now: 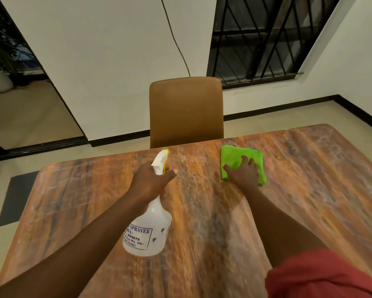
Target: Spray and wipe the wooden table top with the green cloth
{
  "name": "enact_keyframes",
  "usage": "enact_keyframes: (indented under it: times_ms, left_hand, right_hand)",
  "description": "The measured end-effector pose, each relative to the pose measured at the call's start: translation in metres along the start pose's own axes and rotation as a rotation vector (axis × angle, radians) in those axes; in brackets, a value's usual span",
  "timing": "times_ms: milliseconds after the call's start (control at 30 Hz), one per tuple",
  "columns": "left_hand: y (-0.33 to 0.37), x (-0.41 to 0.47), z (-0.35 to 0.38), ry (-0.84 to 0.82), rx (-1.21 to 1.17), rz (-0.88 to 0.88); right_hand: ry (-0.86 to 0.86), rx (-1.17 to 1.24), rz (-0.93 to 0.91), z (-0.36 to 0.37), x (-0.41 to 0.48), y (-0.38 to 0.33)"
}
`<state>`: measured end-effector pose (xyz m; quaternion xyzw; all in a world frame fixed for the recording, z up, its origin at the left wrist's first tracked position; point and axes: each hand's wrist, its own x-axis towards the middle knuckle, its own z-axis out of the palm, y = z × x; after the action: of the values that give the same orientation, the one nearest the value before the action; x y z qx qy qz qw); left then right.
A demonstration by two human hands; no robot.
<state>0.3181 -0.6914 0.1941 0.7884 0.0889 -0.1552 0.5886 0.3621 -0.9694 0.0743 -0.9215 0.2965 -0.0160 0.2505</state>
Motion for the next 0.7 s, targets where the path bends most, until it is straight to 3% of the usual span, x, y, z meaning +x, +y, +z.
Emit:
enact_keyframes:
  times_ms: [233, 400, 567, 700]
  left_hand:
    - [-0.017, 0.018, 0.006, 0.020, 0.010, -0.029]
    - [-0.027, 0.023, -0.003, 0.047, 0.029, -0.040]
    - [-0.028, 0.020, -0.012, 0.077, 0.043, -0.022]
    - [-0.028, 0.009, -0.022, 0.074, 0.049, -0.018]
  right_hand:
    - [-0.049, -0.143, 0.029, 0.032, 0.035, -0.002]
    - [0.066, -0.260, -0.032, 0.039, 0.041, -0.008]
    - [0.347, -0.092, -0.077, 0.024, 0.043, -0.009]
    - [0.443, 0.125, 0.063, -0.006, 0.034, -0.023]
